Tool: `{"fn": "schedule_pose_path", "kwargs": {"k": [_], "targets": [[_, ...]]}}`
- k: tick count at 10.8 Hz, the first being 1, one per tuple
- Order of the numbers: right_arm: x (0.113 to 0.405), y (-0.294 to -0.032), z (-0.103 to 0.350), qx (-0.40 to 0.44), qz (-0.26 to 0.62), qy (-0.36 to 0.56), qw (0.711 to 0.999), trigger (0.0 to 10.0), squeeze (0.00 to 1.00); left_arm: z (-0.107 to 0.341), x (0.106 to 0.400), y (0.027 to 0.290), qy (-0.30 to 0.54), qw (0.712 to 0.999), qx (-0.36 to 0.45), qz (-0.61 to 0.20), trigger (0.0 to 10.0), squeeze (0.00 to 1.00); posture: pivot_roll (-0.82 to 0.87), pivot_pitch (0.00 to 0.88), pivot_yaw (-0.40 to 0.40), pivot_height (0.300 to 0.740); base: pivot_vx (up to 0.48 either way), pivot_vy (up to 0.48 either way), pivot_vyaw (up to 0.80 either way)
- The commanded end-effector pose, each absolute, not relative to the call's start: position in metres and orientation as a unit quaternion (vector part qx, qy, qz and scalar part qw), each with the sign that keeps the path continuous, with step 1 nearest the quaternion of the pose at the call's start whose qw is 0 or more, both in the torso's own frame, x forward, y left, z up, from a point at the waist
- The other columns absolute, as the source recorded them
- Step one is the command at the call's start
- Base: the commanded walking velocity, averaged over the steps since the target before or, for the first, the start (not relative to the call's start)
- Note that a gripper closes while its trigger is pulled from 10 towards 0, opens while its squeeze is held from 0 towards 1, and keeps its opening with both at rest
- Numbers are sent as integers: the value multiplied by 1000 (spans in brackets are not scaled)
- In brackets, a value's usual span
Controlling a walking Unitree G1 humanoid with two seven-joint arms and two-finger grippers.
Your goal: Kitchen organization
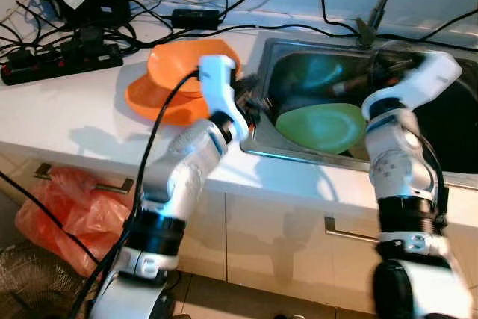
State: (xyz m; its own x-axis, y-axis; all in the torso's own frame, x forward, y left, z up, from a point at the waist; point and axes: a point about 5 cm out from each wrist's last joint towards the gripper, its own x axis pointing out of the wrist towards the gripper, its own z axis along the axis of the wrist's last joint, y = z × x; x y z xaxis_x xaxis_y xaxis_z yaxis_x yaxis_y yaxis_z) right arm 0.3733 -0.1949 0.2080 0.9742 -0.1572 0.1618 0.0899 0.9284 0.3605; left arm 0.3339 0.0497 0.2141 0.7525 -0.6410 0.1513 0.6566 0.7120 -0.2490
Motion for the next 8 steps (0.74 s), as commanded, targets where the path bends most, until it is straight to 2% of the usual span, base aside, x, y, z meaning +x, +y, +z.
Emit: {"fn": "schedule_pose_path", "kwargs": {"k": [1,2,5,6,8], "targets": [[377,-194,199,100,-59,-73,991,10000,0,211,329,47,-27,924,-112,-364,10000,1000,56,26,-20,740,0,0,0],[379,-193,190,56,-45,-52,996,10000,0,205,326,47,-14,921,-92,-379,10000,1000,63,28,-17,740,0,0,0],[387,-189,184,3,-21,-33,999,10000,0,186,325,54,27,921,-25,-388,10000,1000,71,28,-11,740,0,0,0],[389,-186,183,-6,-7,-32,999,10000,1000,184,323,55,31,918,-11,-394,10000,1000,76,28,-10,740,0,0,0],[390,-182,182,-10,1,-29,1000,10000,1000,184,321,56,29,916,1,-399,10000,1000,81,27,-11,740,0,0,0]]}}
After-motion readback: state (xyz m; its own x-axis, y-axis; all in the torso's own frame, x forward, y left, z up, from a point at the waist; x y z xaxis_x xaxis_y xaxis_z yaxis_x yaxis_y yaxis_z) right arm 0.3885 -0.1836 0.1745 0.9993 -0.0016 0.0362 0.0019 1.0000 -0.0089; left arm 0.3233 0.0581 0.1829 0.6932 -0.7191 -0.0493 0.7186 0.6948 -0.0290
